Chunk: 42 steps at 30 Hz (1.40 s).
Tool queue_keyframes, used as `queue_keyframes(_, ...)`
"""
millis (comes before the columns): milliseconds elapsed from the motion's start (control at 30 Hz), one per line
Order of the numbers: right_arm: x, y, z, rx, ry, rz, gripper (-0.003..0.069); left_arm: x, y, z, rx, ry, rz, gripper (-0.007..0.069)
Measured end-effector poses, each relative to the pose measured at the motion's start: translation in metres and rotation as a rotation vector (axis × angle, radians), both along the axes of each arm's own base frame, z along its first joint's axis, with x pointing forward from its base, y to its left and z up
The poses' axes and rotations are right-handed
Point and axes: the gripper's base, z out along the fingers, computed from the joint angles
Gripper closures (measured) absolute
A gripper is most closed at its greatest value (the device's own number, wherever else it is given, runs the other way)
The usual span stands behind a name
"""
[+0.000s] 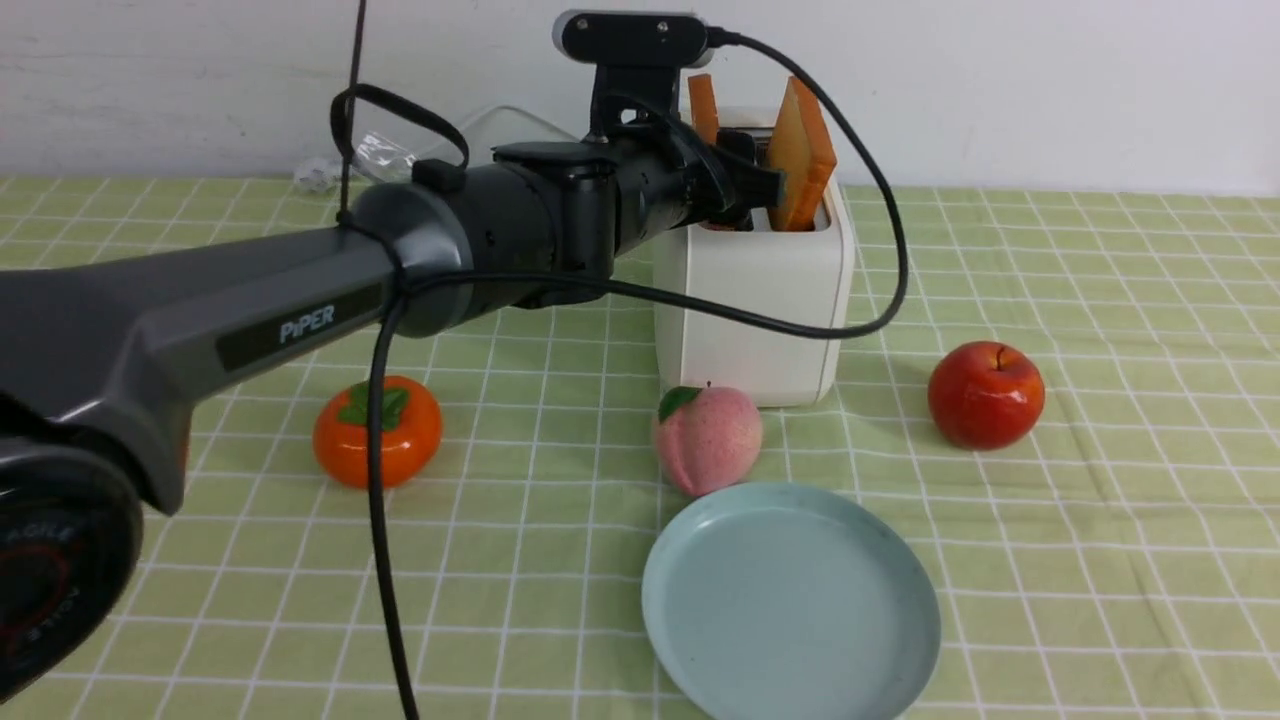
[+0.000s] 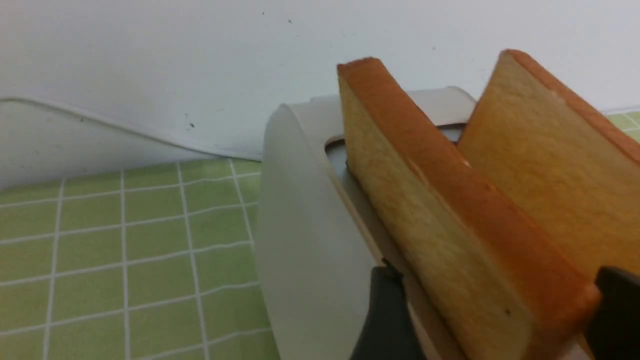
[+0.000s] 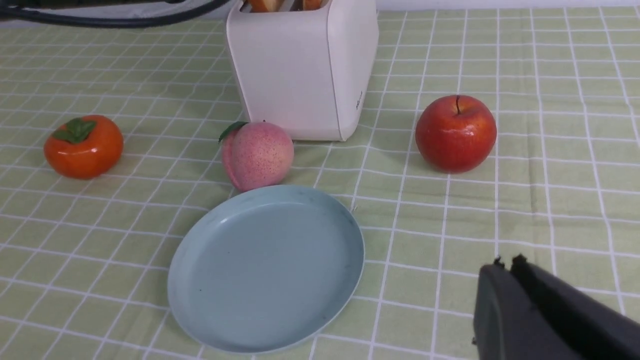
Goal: Take toasted bread from bread machine on green coffee tablecloth place on plate.
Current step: 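Reach for a toast slice standing in the toaster with the left gripper, then place the slice of bread on the plate with the left gripper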
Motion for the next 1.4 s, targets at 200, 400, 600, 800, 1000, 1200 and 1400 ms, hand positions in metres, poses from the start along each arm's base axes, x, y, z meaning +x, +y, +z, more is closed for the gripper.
queue_keyframes(200,0.000,0.000,0.000,-0.001,0.003,0.000,0.0634,0.001,-0.005,0.000,-0.026,-0.003,-0.062,0.0365)
queue_keyframes(400,-0.001,0.001,-0.002,-0.003,0.029,0.008,0.0626,0.001,-0.007,0.001,-0.033,-0.004,-0.082,0.0529)
queue_keyframes(600,-0.001,0.001,-0.003,-0.004,0.040,0.010,0.0622,0.001,-0.007,0.001,-0.032,-0.004,-0.083,0.0529)
queue_keyframes(800,-0.001,0.001,-0.002,0.003,0.023,0.007,0.0616,-0.002,-0.005,0.020,-0.052,-0.044,-0.082,0.0529)
queue_keyframes(1000,0.001,0.000,0.004,0.017,-0.038,-0.007,0.0617,-0.029,0.009,0.097,-0.105,-0.199,-0.117,0.0529)
queue_keyframes(1200,0.003,0.000,0.007,0.031,-0.078,-0.015,0.0617,-0.067,0.025,0.160,-0.159,-0.331,-0.188,0.0529)
queue_keyframes(1400,0.002,0.002,0.008,0.068,-0.072,-0.003,0.0617,-0.107,0.025,0.136,-0.173,-0.246,-0.419,0.0529)
